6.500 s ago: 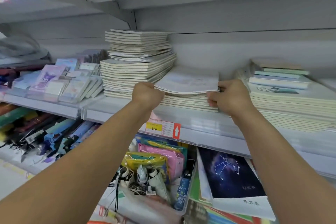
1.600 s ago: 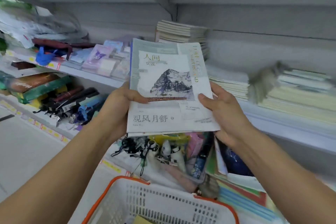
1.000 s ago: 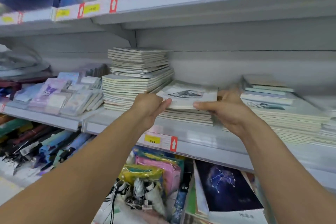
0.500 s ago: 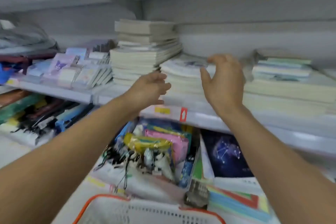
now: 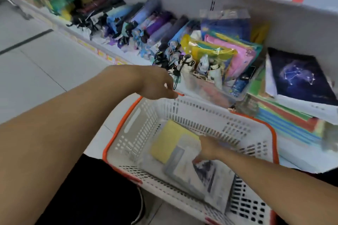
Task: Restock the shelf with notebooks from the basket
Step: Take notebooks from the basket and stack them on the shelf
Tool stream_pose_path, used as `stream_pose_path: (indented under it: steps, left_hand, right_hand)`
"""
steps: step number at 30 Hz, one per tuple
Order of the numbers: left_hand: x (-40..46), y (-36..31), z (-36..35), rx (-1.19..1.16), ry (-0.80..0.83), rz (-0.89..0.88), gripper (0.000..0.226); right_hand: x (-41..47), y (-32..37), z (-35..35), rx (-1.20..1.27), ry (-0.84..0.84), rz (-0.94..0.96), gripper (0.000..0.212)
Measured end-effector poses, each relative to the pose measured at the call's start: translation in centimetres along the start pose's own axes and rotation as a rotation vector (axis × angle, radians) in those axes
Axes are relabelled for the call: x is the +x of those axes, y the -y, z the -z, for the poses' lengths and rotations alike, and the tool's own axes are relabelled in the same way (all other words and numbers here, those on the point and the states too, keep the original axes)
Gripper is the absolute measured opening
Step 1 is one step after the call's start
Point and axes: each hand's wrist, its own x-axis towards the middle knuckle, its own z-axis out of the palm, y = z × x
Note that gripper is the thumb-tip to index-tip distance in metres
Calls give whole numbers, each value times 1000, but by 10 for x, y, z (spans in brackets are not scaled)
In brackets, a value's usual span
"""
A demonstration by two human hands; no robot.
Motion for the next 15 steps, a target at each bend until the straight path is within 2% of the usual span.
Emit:
stream_pose_path:
  steps: [2, 6, 8, 10, 12, 15]
  left_hand:
    - [3, 0, -3, 8, 10, -54, 47]
    - [0, 18, -13, 138, 164, -2, 49]
    - [-3, 29, -14, 165, 263, 27, 50]
    - [-5, 35, -9, 118, 244, 31, 49]
    - [-7, 38, -2, 70, 127, 14, 47]
    - [-7, 37, 4, 23, 62, 0, 45]
  right_hand:
    - [13, -12, -31, -83, -10, -52, 102]
    - [27, -23, -59, -183, -179, -105, 120]
    - [33, -24, -65, -162, -227, -144, 124]
    - [39, -28, -66, -139, -236, -183, 124]
    - [46, -29, -58, -139, -214, -177, 112]
    - [55, -29, -43, -129, -175, -123, 69]
